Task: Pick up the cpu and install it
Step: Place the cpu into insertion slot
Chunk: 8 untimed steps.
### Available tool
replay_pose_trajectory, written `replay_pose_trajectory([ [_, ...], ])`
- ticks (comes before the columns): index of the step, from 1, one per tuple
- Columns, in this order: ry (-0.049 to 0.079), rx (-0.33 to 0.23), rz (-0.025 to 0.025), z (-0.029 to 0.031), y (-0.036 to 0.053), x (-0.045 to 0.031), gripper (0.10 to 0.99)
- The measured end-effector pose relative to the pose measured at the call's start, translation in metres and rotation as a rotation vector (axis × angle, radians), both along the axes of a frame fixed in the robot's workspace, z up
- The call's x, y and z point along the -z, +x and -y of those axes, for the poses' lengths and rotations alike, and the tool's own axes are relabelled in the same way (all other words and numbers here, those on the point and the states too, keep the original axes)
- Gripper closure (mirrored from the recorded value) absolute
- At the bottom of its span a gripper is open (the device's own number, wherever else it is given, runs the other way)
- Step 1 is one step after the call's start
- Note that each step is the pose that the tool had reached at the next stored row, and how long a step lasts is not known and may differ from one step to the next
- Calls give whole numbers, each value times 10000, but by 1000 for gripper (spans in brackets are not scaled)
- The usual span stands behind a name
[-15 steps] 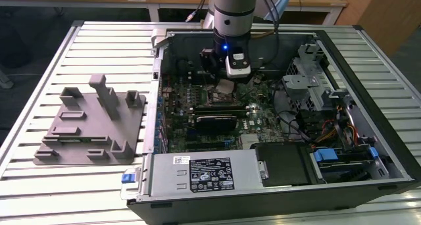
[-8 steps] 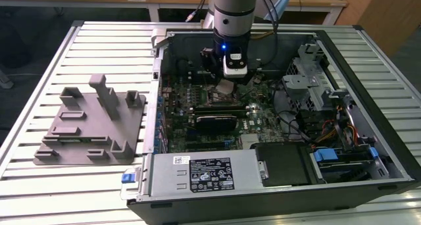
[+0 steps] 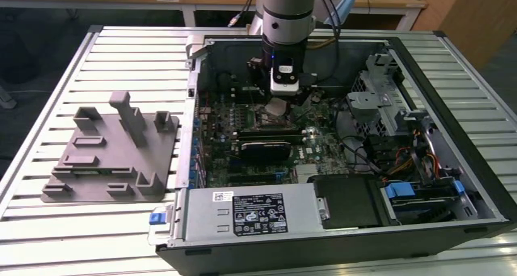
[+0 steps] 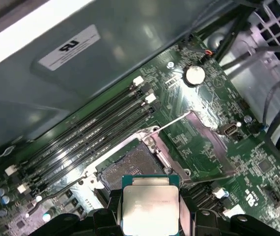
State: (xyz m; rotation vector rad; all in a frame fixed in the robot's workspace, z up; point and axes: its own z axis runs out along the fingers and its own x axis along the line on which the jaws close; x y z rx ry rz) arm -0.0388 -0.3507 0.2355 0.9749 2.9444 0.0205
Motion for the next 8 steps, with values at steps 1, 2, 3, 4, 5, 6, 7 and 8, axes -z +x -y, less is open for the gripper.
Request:
replay_pose_trajectory([
  [1, -2, 107, 0, 0, 0, 0, 541],
  [2, -3, 213, 0, 0, 0, 0, 541],
  [3, -5, 317, 0, 0, 0, 0, 541],
  [4, -6, 418, 0, 0, 0, 0, 541],
  [5, -7, 526, 0, 0, 0, 0, 541],
  [6, -9, 625, 0, 0, 0, 0, 541],
  [7, -11, 721, 0, 0, 0, 0, 541],
  [8, -13, 817, 0, 0, 0, 0, 541],
])
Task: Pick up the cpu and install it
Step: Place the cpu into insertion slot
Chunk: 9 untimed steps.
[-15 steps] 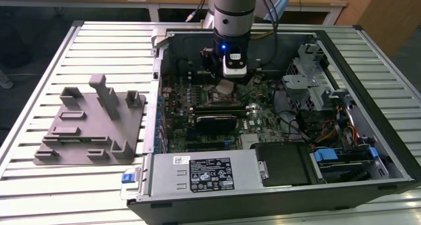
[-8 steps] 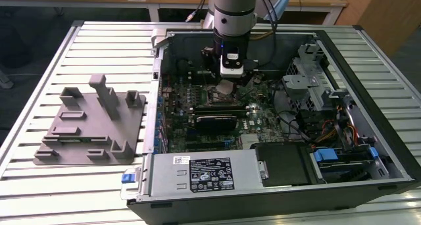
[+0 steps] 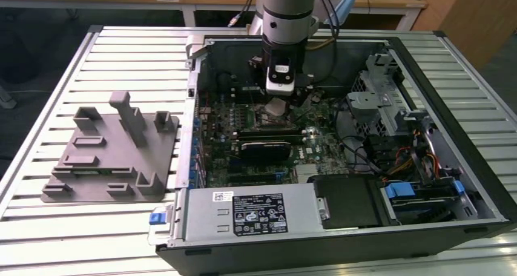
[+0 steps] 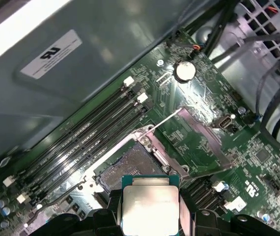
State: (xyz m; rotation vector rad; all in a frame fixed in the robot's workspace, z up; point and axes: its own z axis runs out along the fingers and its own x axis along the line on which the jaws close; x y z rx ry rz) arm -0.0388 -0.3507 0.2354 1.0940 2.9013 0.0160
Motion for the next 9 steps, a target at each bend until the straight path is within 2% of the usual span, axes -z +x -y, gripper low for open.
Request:
replay_pose_trajectory([
  [9, -6, 1019, 0, 0, 0, 0, 541],
])
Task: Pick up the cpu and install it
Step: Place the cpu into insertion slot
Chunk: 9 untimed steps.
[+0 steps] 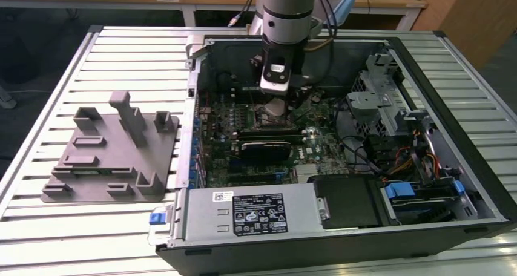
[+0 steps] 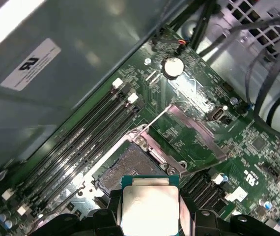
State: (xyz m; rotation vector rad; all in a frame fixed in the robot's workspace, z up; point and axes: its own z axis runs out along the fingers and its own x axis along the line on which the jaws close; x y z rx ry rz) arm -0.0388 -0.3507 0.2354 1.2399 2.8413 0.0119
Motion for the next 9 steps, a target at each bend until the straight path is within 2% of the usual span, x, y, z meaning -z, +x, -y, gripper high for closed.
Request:
replay_pose_trajectory([
  [9, 0, 1255, 0, 0, 0, 1, 541],
])
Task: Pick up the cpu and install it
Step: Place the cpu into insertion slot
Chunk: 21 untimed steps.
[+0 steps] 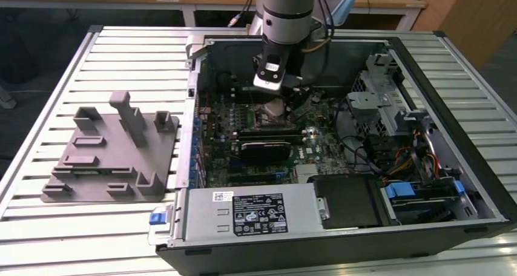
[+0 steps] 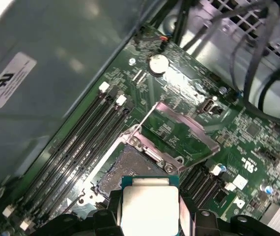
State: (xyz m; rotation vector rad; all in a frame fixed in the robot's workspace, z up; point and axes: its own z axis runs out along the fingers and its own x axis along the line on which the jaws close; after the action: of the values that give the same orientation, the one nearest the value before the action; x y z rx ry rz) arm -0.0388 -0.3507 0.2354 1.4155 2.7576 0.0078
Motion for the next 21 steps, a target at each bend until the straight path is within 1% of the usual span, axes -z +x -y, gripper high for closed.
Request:
replay_pose_trajectory([
  [21, -1, 2901, 0, 0, 0, 6, 541],
])
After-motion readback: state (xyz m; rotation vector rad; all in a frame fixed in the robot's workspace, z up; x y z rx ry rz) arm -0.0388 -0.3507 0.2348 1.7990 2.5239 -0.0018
